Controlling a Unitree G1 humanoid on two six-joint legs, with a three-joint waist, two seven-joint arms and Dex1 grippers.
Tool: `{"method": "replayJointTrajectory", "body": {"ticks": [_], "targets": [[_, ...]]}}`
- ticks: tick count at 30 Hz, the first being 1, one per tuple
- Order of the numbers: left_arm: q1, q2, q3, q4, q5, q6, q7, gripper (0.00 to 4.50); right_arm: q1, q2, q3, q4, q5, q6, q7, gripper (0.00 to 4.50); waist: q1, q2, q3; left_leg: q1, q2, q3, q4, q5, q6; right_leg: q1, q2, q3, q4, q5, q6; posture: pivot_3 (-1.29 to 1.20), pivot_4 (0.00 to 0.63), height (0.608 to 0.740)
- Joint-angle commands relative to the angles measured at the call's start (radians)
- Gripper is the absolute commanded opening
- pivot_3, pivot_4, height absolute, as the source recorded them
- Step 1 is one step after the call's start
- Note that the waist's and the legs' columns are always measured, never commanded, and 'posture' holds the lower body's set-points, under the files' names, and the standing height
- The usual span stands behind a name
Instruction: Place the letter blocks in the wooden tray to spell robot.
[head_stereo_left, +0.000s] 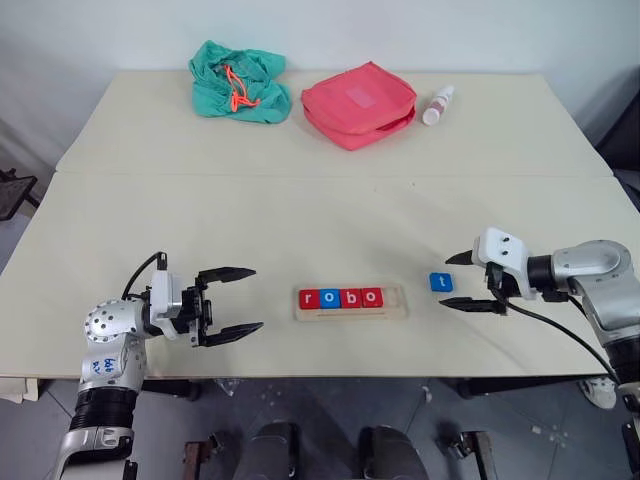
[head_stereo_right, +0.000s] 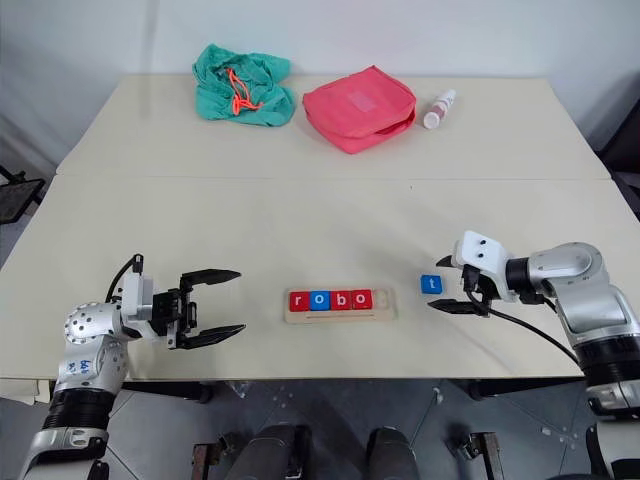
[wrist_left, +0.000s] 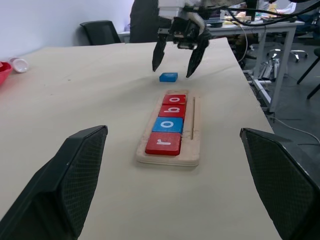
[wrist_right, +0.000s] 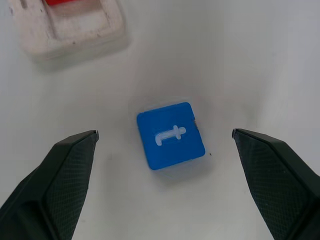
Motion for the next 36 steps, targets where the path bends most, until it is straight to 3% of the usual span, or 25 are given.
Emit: {"method": "replayJointTrajectory", "body": {"ticks": [1,2,6,12,13,19,23,36], "targets": [[0.023,0.014,0.021,-0.050,-0.022,0.003,0.019,4.50,-0.041,0.015,0.018,0.070,-0.034,-0.040,0.033,4.48,-0.001,0.000,0.000,0.000,0.000,0.000,0.000,0.000,0.000,0.000,0.000,0.000,0.000,0.000,0.000,0.00,0.150,0.740],[0.029,0.014,0.023,-0.059,-0.024,0.003,0.024,4.50,-0.046,0.024,0.018,0.080,-0.031,-0.045,0.039,4.48,0.000,0.000,0.000,0.000,0.000,0.000,0.000,0.000,0.000,0.000,0.000,0.000,0.000,0.000,0.000,0.00,0.150,0.740],[0.048,0.016,0.027,-0.079,-0.027,0.005,0.034,4.50,-0.059,0.045,0.008,0.089,-0.021,-0.032,0.047,3.64,-0.001,0.000,0.000,0.001,0.000,0.000,0.000,0.000,0.000,0.001,0.000,0.000,0.000,0.000,0.000,0.00,0.150,0.740],[0.038,0.015,0.024,-0.071,-0.025,0.004,0.037,4.50,-0.042,0.045,-0.009,0.034,-0.015,-0.013,0.038,1.61,0.000,0.000,0.000,0.001,0.001,0.000,0.001,0.000,0.000,0.001,0.000,0.000,0.000,0.000,0.000,0.00,0.150,0.740],[0.031,0.016,0.023,-0.063,-0.024,0.003,0.033,4.50,-0.034,0.038,-0.018,-0.011,-0.001,0.018,0.037,1.45,0.000,0.000,0.000,0.001,0.001,0.000,0.001,0.000,0.000,0.001,0.000,0.000,0.000,0.000,0.000,0.00,0.150,0.740],[-0.008,0.016,0.020,-0.022,-0.019,-0.004,0.018,4.50,-0.007,0.037,-0.034,-0.314,0.082,0.282,0.017,1.46,0.002,0.000,0.000,0.000,0.001,0.000,0.001,0.000,0.000,0.000,0.000,0.000,0.000,0.000,0.000,0.00,0.150,0.740],[-0.023,0.012,0.017,-0.006,-0.015,-0.008,0.014,4.50,0.005,0.040,-0.014,-0.413,0.096,0.337,0.012,1.46,0.003,0.000,0.000,0.000,0.000,-0.001,0.001,0.000,0.000,0.000,0.000,0.000,0.000,0.000,0.000,0.00,0.150,0.740],[0.010,0.015,0.027,-0.037,-0.020,-0.010,0.032,4.50,-0.039,0.104,0.075,-0.342,0.035,0.254,0.012,1.46,0.001,0.000,0.000,-0.001,0.000,-0.001,0.001,0.000,0.000,0.000,0.000,0.000,0.000,0.000,0.000,0.00,0.150,0.740]]}}
